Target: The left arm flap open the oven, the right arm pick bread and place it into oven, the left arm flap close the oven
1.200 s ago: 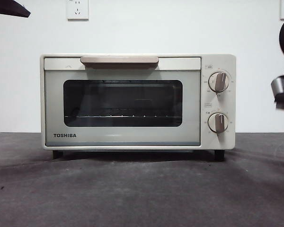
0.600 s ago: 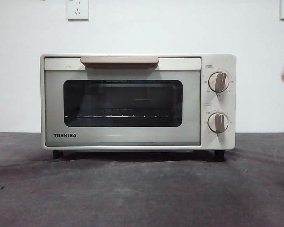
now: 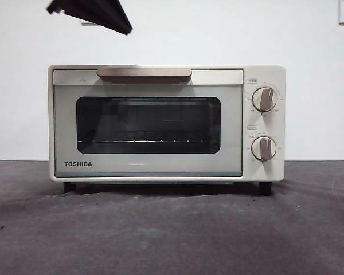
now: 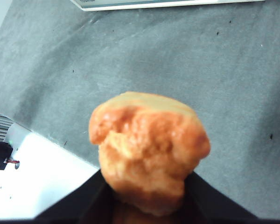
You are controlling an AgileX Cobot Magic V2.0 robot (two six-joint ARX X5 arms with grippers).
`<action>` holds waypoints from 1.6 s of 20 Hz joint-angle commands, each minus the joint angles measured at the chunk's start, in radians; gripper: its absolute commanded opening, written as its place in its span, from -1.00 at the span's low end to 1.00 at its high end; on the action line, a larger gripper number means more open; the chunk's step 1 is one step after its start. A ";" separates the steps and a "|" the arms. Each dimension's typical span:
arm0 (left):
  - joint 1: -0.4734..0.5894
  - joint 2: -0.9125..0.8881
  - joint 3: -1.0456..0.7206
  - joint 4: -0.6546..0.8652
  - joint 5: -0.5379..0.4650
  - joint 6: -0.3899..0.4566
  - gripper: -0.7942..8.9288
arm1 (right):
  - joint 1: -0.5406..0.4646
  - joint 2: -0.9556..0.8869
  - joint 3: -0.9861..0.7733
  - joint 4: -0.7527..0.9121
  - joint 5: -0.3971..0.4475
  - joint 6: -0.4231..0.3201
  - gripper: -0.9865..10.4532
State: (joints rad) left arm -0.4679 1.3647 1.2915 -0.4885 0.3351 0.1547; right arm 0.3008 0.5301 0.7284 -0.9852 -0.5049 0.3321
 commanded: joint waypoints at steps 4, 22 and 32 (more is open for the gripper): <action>-0.020 0.076 0.056 -0.045 0.003 0.050 -0.80 | 0.005 0.002 0.018 0.005 -0.011 0.020 -0.57; -0.061 0.143 0.056 -0.216 -0.043 0.103 -0.80 | 0.005 0.002 0.018 0.015 -0.011 0.019 -0.57; -0.161 0.139 0.029 -0.333 -0.077 0.075 -0.80 | 0.005 0.002 0.018 0.011 -0.012 0.020 -0.57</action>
State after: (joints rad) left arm -0.6220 1.4788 1.3220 -0.8200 0.2821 0.2371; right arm 0.3008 0.5301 0.7284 -0.9829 -0.5129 0.3458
